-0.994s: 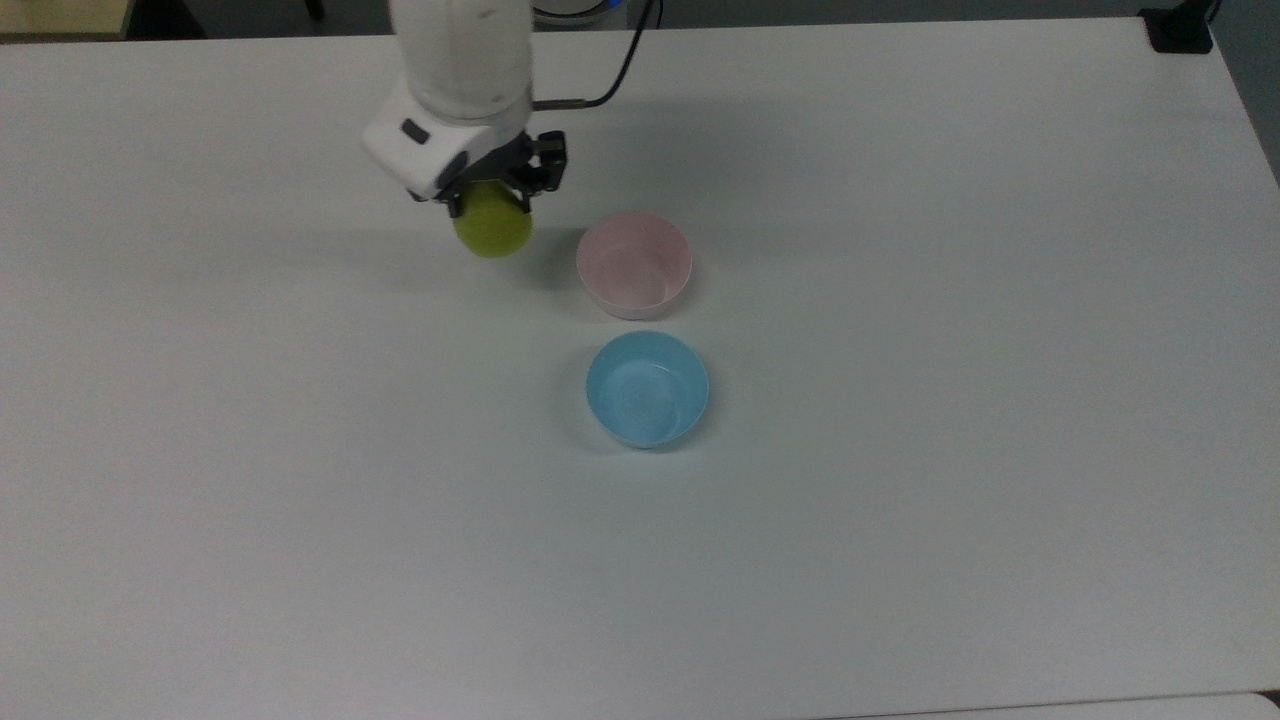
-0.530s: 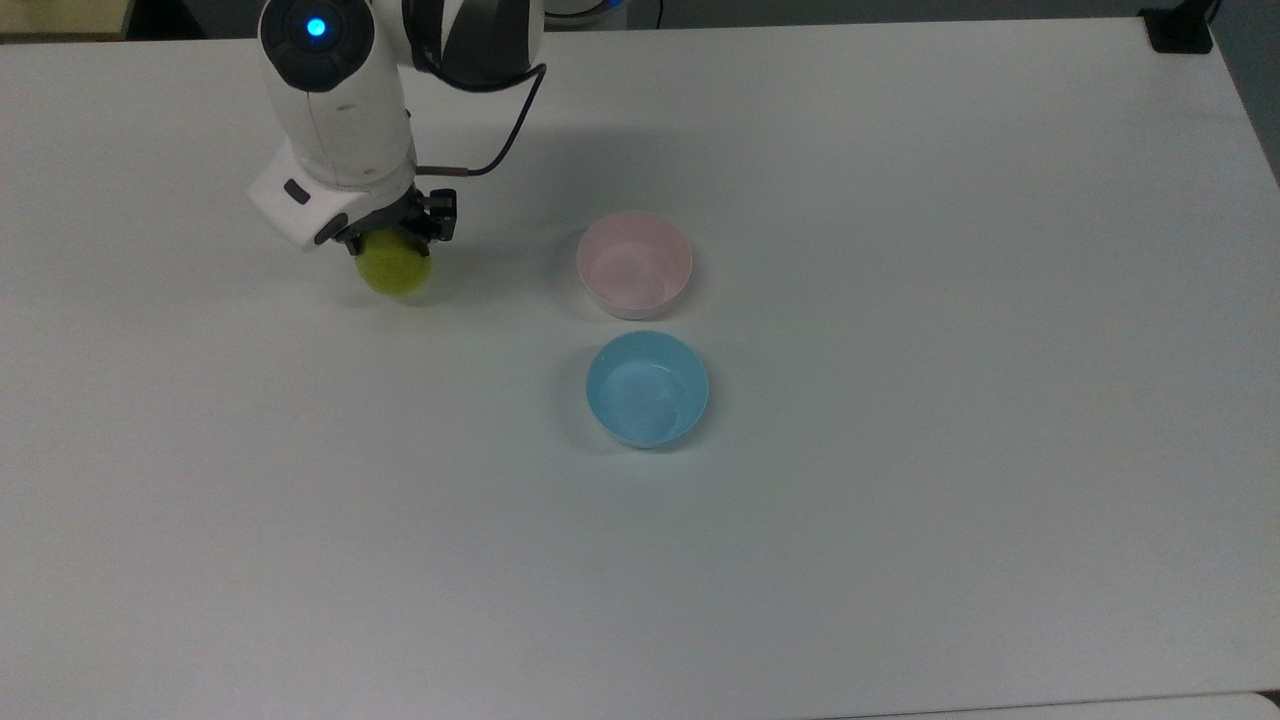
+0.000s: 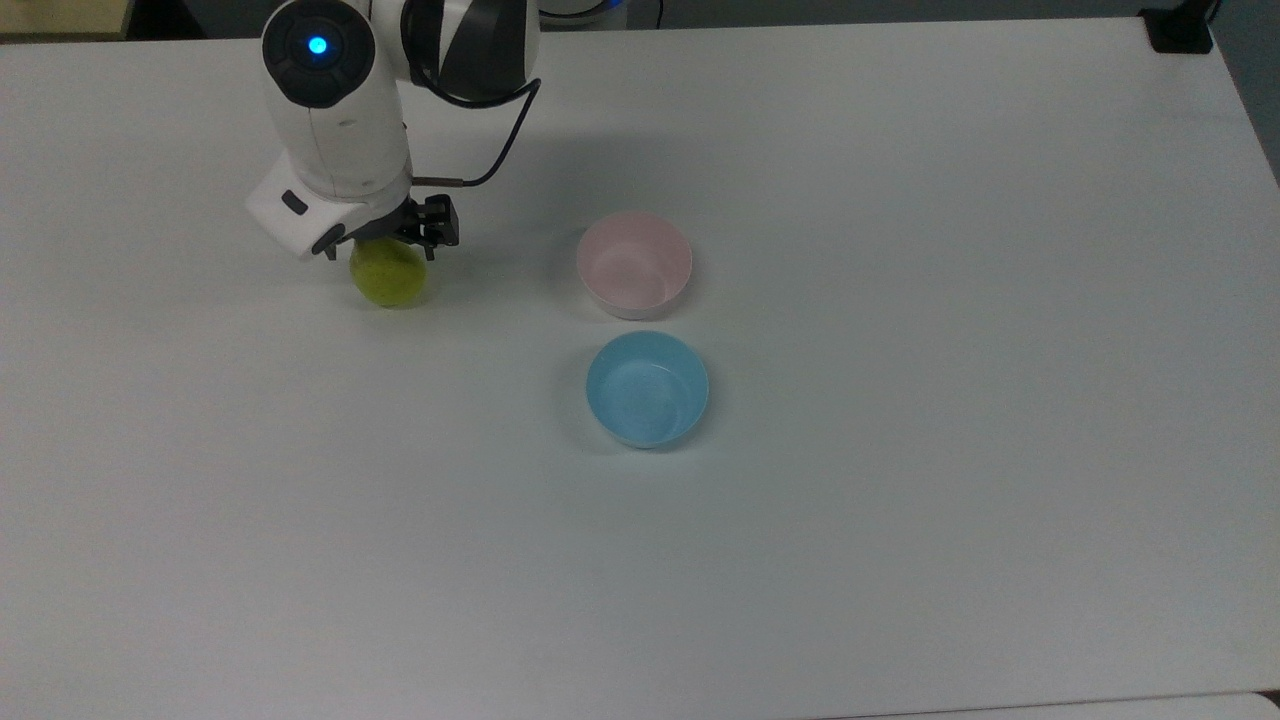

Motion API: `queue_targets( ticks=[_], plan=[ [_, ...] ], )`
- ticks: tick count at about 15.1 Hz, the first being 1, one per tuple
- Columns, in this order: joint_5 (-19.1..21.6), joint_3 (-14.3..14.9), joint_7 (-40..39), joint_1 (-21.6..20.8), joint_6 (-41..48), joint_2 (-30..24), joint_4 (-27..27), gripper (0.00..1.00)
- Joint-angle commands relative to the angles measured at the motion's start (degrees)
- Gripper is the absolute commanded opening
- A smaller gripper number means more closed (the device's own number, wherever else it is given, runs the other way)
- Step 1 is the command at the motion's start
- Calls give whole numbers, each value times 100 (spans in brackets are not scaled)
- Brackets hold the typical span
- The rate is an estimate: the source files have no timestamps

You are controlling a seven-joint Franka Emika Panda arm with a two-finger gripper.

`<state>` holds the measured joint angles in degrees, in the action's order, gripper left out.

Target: Pick up a pear from the bowl

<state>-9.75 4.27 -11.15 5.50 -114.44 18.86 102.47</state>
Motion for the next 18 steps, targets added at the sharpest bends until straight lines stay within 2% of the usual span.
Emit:
queue_targets(
  ticks=[1, 6, 8, 10, 13, 18],
  plan=[
    [-80, -57, 445, -311, 280, -619, 72, 100],
    [34, -66, 1350, -1093, 553, -1243, 10, 100],
    [201, -66, 1728, -1331, 808, -1524, 10, 100],
    [420, -66, 1888, -1445, 1062, -1840, 10, 100],
    [544, -66, 1888, -1508, 1580, -2254, 1, 100],
    [562, -58, 1888, -1508, 1749, -2316, -7, 100]
  ],
)
